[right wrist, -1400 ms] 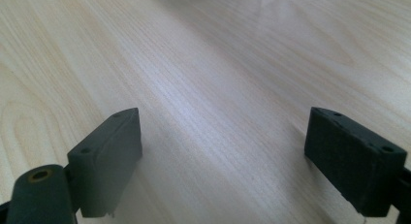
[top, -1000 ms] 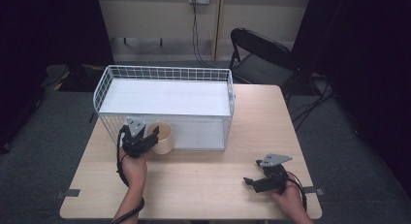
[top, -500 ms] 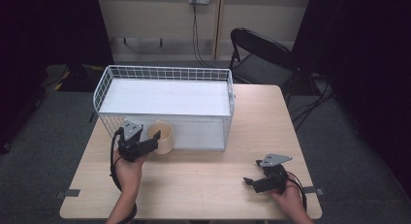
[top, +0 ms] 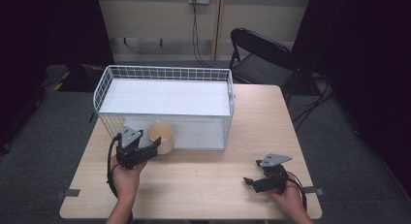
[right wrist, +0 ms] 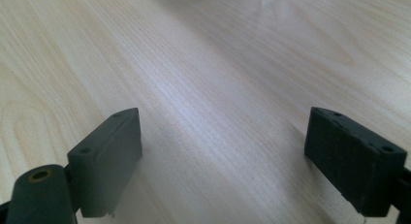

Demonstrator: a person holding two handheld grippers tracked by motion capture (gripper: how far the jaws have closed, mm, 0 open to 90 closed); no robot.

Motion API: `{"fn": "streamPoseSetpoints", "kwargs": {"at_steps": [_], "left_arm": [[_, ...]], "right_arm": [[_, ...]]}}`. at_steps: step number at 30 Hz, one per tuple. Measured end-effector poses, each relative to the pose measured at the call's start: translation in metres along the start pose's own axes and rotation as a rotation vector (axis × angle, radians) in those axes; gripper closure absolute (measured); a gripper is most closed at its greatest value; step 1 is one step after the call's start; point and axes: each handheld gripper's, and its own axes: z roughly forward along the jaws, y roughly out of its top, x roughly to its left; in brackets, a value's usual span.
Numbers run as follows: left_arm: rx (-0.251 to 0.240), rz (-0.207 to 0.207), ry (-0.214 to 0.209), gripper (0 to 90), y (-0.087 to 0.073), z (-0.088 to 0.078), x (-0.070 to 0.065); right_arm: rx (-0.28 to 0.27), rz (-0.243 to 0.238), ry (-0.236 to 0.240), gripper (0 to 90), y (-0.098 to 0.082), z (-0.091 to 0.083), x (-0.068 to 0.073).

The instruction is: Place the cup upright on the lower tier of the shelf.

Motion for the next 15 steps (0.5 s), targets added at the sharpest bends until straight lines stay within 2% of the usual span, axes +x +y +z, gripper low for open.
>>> {"fn": "streamPoseSetpoints", "kwargs": {"at_steps": [6,15], "left_arm": [[0.010,0.000,-0.002,29.1,-0.009,0.003,-0.002],[0.025,0.000,0.004,29.6,-0.015,0.009,-0.002]], "right_arm": [[0.000,0.000,0.000,12.7,0.000,0.000,0.000],[0.000,0.000,0.000,12.7,0.000,0.000,0.000]]}}
